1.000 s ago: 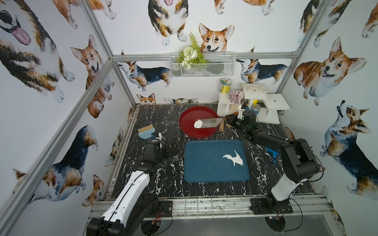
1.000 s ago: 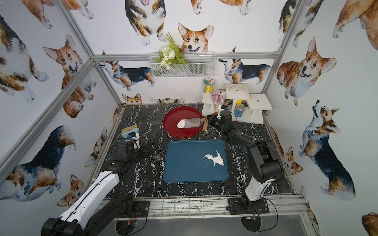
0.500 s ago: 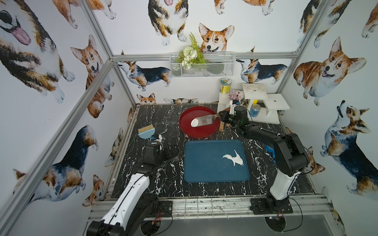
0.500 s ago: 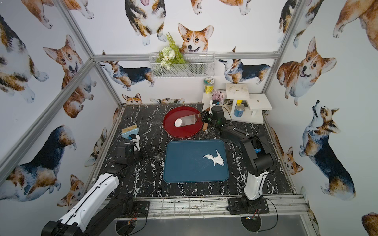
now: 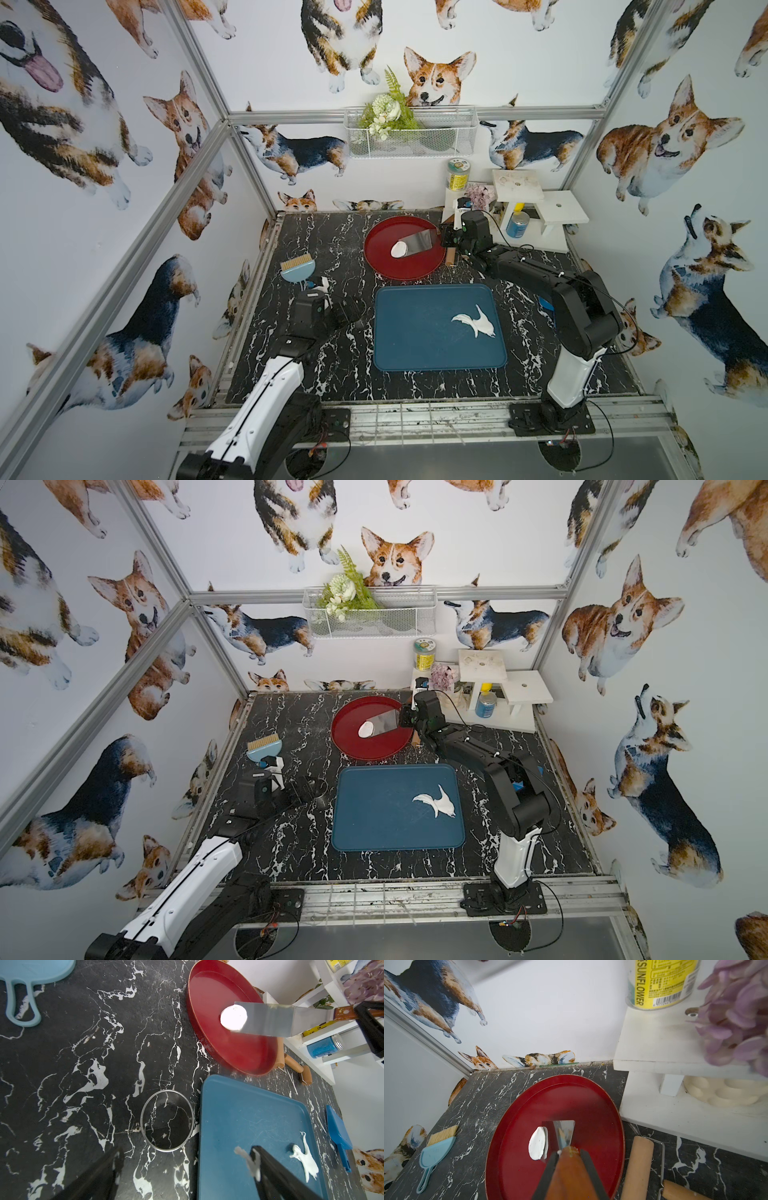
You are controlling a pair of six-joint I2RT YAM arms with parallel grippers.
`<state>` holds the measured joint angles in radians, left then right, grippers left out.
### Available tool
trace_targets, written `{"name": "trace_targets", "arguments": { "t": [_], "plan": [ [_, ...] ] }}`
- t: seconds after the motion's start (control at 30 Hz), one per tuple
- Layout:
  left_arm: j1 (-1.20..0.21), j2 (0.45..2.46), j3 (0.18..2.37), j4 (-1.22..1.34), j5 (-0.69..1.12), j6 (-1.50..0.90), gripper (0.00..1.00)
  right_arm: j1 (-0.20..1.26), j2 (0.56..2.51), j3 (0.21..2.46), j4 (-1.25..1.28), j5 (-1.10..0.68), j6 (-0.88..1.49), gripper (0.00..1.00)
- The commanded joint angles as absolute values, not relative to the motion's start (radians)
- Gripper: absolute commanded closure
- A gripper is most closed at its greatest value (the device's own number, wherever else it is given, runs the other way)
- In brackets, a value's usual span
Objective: Roll out the dumpling wrappers from the dough
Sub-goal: Place the dumpling wrapper on the plate.
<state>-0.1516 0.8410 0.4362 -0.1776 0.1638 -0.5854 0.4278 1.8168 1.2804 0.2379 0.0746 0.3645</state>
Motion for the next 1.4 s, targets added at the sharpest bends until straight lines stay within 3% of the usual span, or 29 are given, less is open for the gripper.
{"name": "trace_targets", "arguments": {
  "t": [0.0, 0.53, 1.37],
  "plan": [
    [-0.150, 0.835, 0.432, -0.160, 0.172, -0.592, 0.00, 0.436, 1.809, 1.296, 0.207, 0.143, 0.285, 1.00],
    [-0.150, 0.817, 0.417, -0.161, 0.172, -0.596, 0.00, 0.479, 1.779, 1.322, 0.173, 0.271, 0.137, 1.00],
    [-0.150, 0.829, 0.414, -0.148, 0.183, -0.603, 0.00, 0.659, 1.835, 1.383, 0.204, 0.606, -0.303, 1.00]
  ]
}}
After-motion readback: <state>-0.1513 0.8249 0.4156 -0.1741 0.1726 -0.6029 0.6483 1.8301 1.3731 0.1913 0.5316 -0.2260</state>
